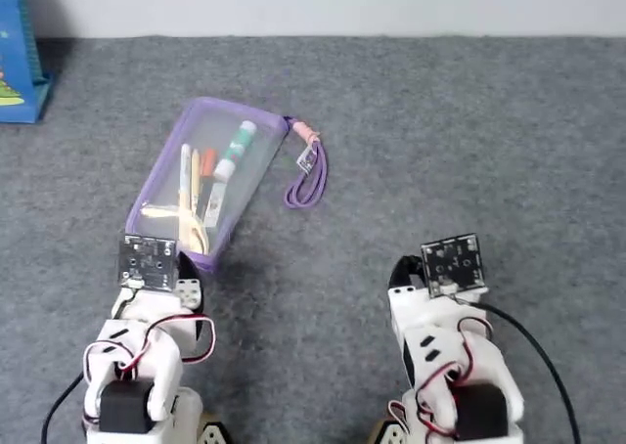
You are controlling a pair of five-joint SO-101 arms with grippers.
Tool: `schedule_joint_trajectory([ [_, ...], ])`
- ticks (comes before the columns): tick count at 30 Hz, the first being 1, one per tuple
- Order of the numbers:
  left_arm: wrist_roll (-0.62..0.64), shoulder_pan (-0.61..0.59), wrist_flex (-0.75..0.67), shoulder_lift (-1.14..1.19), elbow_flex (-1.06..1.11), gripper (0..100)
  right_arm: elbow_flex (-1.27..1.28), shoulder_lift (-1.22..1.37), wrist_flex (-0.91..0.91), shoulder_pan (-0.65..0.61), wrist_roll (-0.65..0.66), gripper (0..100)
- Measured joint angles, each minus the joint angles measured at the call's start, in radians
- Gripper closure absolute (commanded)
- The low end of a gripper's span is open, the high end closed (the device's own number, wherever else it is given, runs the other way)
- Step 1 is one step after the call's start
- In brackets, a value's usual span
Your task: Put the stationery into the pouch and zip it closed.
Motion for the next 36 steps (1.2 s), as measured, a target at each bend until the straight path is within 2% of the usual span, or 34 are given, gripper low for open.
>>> schedule_joint_trajectory([
  [12, 0.000, 0.014, -0.011, 0.000, 0.069, 99, 0.281, -0.006, -0.173, 0.002, -0.020, 98.9],
  [18, -0.003, 0.032, -0.068, 0.000, 0.132, 99, 0.282, -0.002, -0.173, 0.003, -0.176, 98.9],
  [26, -0.038, 0.107, -0.080, 0.000, 0.187, 99, 0.282, -0.002, -0.124, 0.000, -0.192, 98.8],
  [29, -0.038, 0.109, -0.132, 0.000, 0.221, 99, 0.282, -0.002, -0.123, 0.000, -0.192, 98.8],
  [36, -0.038, 0.110, -0.147, 0.000, 0.221, 99, 0.282, -0.002, 0.000, 0.000, -0.192, 98.6],
])
